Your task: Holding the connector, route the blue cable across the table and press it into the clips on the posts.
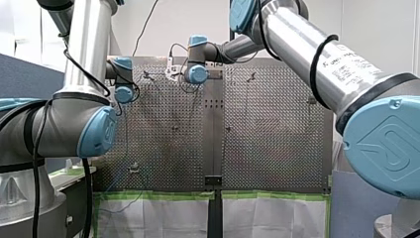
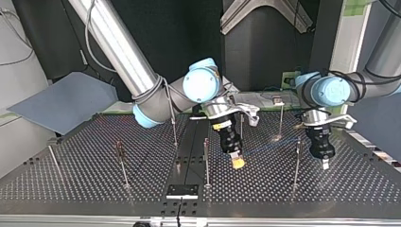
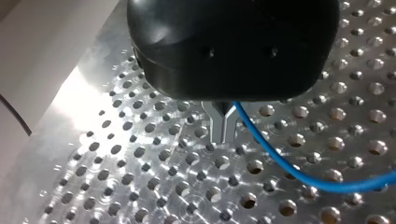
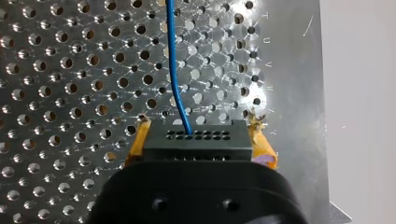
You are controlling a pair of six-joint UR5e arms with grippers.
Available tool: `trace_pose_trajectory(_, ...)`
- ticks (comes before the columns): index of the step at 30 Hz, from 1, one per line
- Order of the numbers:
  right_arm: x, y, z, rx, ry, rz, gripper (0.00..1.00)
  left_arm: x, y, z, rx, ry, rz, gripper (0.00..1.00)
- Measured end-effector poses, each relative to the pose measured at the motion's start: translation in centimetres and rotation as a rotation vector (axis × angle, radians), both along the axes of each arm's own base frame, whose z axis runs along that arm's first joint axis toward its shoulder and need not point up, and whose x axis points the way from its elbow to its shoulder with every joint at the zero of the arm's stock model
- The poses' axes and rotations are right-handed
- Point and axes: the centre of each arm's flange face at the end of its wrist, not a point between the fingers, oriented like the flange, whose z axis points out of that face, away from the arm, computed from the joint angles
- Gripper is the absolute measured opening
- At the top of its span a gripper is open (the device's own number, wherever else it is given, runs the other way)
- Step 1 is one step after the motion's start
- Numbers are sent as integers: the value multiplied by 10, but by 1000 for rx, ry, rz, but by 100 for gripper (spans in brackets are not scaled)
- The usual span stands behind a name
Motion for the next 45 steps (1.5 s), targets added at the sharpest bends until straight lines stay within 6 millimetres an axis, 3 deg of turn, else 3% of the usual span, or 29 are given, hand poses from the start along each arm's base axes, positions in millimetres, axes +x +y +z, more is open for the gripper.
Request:
trace_pose_trajectory(9,1,0,4,-6,-4,0,0,1,8,0,-27,-1,5,0)
trace_pose_trajectory(22,0,1,43,-48,-7,-42,0,-10,-2,20,-57,-9,-18,0)
trace_pose_trajectory(38,-13,-5,56,-66,30,-145,0,-9,-8,21,-60,-22,-31,0)
trace_pose_trajectory(45,-13,-5,56,-78,43,-152,0,-15,2,13,-85,13,22,0)
